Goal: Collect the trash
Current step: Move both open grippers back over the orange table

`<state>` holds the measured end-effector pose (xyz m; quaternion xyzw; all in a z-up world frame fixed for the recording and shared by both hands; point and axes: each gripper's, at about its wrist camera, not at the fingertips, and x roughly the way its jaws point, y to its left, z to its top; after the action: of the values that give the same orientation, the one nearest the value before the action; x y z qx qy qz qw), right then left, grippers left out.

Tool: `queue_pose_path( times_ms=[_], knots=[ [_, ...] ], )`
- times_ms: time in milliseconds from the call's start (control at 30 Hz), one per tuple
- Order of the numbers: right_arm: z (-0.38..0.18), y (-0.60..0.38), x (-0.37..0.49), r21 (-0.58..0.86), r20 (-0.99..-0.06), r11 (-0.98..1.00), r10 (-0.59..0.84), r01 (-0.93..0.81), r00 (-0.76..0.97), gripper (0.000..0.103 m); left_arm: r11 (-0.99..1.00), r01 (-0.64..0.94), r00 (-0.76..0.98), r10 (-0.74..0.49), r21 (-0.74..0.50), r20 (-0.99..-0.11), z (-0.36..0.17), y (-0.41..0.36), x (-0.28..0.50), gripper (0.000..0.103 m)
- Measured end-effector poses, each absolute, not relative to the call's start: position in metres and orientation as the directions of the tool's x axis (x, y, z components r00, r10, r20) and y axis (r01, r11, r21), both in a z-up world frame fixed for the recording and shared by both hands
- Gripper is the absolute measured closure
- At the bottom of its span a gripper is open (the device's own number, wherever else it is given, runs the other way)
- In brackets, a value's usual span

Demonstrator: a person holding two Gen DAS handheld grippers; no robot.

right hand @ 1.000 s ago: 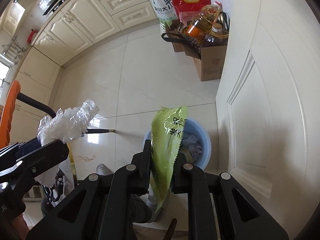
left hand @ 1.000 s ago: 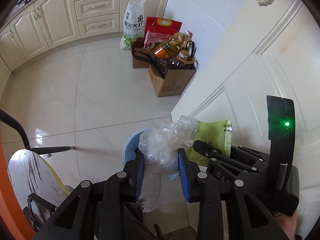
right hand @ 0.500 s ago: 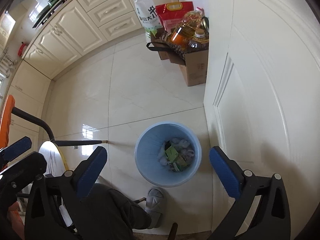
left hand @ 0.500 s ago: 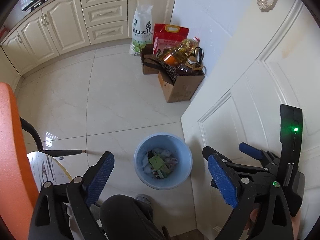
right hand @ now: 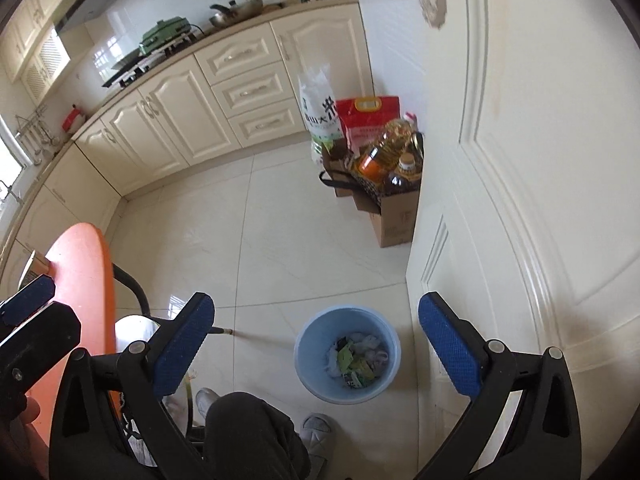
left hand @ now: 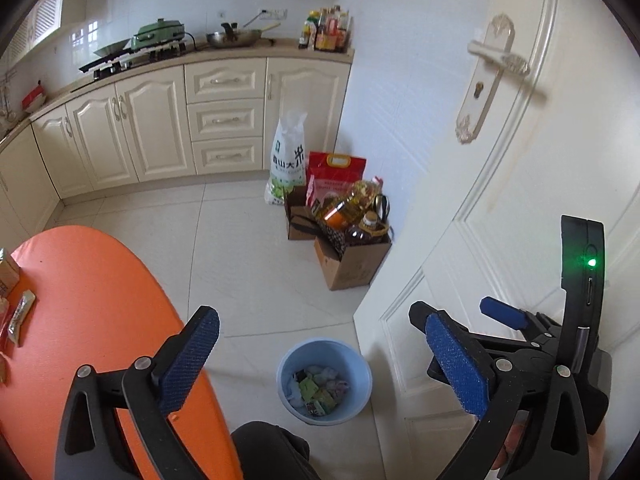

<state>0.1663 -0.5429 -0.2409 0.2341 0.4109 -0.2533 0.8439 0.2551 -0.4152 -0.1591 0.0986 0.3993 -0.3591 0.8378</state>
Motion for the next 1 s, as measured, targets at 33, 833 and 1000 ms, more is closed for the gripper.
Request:
queue_pose_path(
  times_ms=[33, 833, 1000],
  knots=[
    [-0.23, -0.535, 0.168, 0.182, -0.8, 0.774, -0.242, 0.606, 0.549, 0.0, 0.73, 0.673, 0.448, -0.529, -0.118, -0.721, -0.151, -0.403, 0.25, 0.001],
    [-0.076, -0.245, 0.254, 0.097, -0.59, 0.989, -0.03, 0.108, 0.807, 0.0, 0.968, 0.215, 0.869, -0.25, -0.13, -0.427, -0.071, -0.011, 0.093, 0.001],
    [-0.068, -0.191, 0.274, 0.09, -0.578, 0.996, 0.053, -0.001, 0.814, 0.0, 0.985, 0.114, 0.898, -0.159, -0.131, -0.411, -0.078, 0.03, 0.052, 0.001]
  ],
)
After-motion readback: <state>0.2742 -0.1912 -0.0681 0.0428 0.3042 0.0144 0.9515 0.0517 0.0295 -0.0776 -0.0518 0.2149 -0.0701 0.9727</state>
